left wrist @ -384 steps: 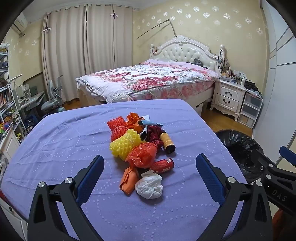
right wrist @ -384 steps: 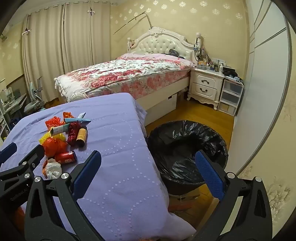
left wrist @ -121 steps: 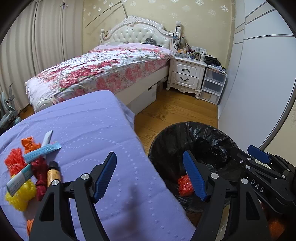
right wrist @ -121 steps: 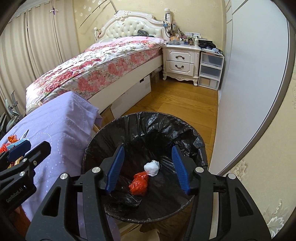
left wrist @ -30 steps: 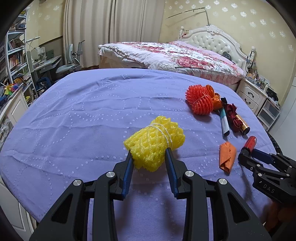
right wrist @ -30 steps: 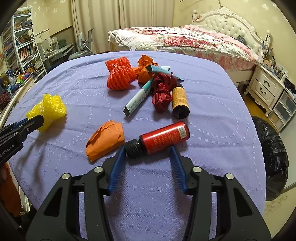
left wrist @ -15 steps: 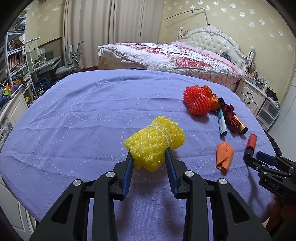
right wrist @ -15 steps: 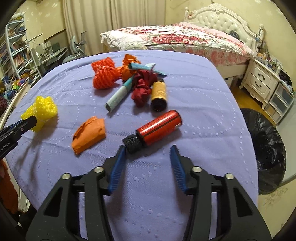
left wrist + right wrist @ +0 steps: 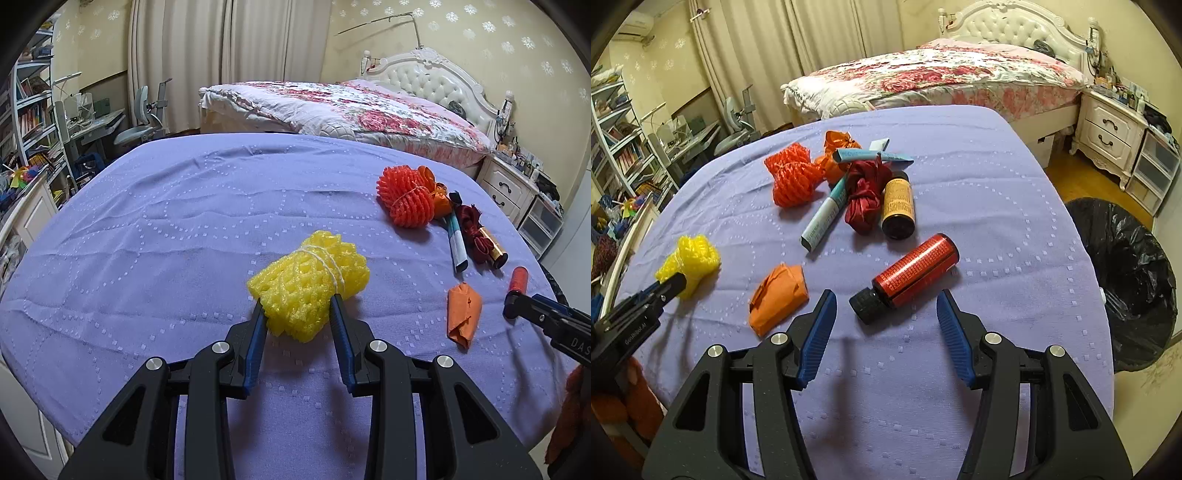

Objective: Collect trash
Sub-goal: 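Grasp the red spray can with the right tool while the left tool holds the yellow net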

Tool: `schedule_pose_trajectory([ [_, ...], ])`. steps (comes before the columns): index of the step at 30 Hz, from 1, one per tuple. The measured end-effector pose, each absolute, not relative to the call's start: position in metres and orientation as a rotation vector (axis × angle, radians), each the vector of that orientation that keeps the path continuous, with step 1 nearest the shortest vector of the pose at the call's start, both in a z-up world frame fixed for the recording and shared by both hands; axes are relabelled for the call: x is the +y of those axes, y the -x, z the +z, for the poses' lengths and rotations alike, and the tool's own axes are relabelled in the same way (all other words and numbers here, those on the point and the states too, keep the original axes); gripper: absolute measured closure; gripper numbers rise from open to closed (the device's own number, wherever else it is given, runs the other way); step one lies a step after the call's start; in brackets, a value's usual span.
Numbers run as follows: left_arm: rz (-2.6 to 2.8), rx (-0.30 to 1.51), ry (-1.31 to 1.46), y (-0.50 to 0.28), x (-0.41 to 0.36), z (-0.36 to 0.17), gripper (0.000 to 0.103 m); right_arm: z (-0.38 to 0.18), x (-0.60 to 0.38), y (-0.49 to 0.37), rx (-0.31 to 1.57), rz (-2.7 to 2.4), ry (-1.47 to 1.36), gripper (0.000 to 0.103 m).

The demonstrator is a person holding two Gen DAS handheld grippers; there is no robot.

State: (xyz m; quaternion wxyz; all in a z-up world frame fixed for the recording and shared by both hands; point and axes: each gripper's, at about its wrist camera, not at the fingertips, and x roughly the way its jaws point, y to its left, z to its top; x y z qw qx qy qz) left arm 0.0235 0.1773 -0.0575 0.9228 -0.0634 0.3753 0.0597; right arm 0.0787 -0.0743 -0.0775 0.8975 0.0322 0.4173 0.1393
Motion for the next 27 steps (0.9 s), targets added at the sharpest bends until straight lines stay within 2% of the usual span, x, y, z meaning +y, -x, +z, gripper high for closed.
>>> schedule_pose_trajectory([
  [7,0.124,0.771,0.129,-0.024,0.178,-0.058,0.067,-0.079,-0.07,-0.092,0.866,0.231,-0.057,0.048],
  [10,0.121,0.771,0.138,-0.024,0.181,-0.058,0.066,-0.083,-0.061,-0.095,0.876,0.236,-0.022,0.061],
  [12,0.123,0.77,0.135,-0.024,0.181,-0.058,0.064,-0.086,-0.057,-0.094,0.877,0.251,-0.011,0.065],
  [14,0.119,0.774,0.14,-0.025,0.182,-0.059,0.06,-0.087,-0.055,-0.092,0.868,0.26,0.008,0.069],
  [22,0.115,0.775,0.173,-0.026,0.189,-0.059,0.035,-0.087,-0.055,-0.084,0.861,0.284,0.04,0.077],
  [27,0.098,0.797,0.158,-0.033,0.183,-0.059,0.031,-0.09,-0.056,-0.083,0.872,0.284,0.044,0.079],
])
